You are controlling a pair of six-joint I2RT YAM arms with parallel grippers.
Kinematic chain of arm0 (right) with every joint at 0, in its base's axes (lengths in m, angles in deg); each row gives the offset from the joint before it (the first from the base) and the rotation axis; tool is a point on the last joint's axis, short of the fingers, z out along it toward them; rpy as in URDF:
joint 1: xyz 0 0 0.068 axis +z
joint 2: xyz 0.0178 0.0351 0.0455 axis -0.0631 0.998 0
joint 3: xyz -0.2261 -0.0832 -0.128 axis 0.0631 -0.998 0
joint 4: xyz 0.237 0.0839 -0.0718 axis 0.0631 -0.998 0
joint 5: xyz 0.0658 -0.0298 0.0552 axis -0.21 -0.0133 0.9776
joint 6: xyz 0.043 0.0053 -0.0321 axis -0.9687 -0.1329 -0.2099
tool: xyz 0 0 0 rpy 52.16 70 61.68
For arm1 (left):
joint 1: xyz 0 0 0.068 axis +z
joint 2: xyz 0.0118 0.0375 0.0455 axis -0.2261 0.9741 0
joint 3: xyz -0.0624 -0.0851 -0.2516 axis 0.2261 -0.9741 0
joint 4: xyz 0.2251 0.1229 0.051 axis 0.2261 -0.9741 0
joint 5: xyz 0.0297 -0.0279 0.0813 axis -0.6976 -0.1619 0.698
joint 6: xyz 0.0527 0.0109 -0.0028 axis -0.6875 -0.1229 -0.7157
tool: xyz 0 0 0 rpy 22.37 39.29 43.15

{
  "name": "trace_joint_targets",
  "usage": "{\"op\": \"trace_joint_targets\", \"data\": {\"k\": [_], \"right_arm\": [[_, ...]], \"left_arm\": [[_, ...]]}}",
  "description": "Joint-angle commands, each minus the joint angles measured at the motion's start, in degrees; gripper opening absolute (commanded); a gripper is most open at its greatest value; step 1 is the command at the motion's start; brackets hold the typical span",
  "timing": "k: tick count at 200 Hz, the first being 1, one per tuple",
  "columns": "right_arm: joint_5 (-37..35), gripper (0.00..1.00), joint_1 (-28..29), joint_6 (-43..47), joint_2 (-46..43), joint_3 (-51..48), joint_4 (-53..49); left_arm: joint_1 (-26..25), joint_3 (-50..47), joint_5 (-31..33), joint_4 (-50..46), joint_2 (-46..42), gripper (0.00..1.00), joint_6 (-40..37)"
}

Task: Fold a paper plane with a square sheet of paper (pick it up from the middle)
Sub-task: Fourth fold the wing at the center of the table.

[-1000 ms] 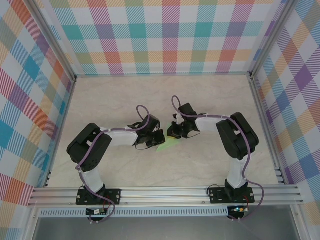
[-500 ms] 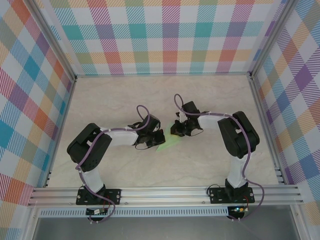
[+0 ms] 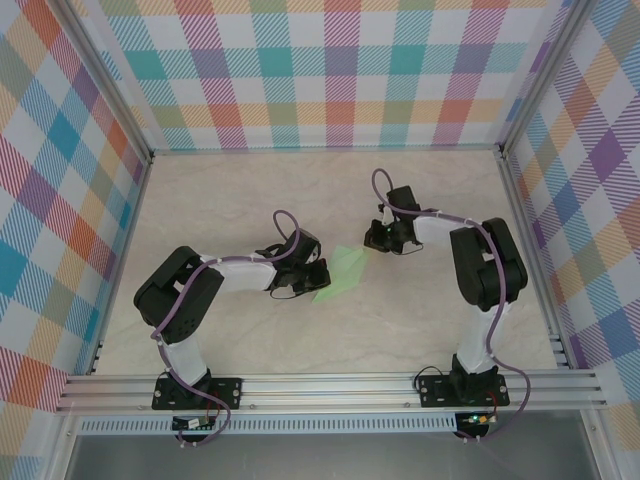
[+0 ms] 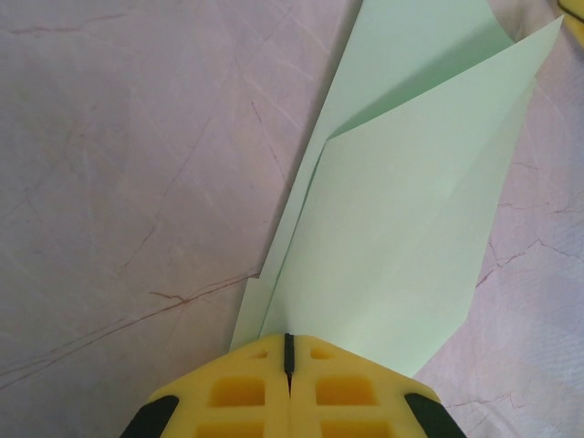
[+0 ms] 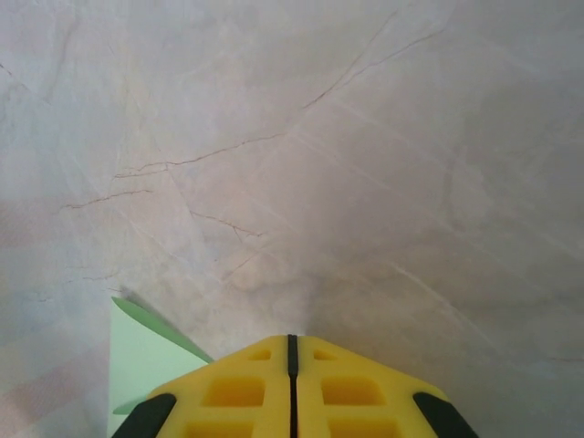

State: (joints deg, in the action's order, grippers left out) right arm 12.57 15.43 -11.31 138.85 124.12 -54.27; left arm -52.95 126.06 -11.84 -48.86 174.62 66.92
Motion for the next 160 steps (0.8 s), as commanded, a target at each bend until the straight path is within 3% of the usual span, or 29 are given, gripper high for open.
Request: {"op": "trace_joint_targets", "data": {"k": [1,27,73,128,160], "right_arm": [[2.8,0.08,0.9,-1.0,-6.9,-2.9,2.2],[5.6,0.08,4.2,-2.7,-10.0,-6.3,3.6],[8.9,0.07,8.4,-3.4,-5.7,-7.1,3.9],[5.5,0.06,7.9,-1.9,-1.2,-4.5,2.0],[2.2,0.06,3.8,-2.6,0.3,-4.1,0.9]], "left_arm": [[0.2,-1.9,1.7,-9.9,1.3,0.00,-0.8],[0.1,-1.6,1.8,-9.9,1.4,0.00,-0.8],[0.1,-1.3,1.9,-10.4,1.7,0.00,-0.9],[0.0,-0.9,2.2,-11.6,2.2,0.00,-1.1],[-0.1,-1.1,2.0,-11.7,2.0,0.00,-1.3]]}}
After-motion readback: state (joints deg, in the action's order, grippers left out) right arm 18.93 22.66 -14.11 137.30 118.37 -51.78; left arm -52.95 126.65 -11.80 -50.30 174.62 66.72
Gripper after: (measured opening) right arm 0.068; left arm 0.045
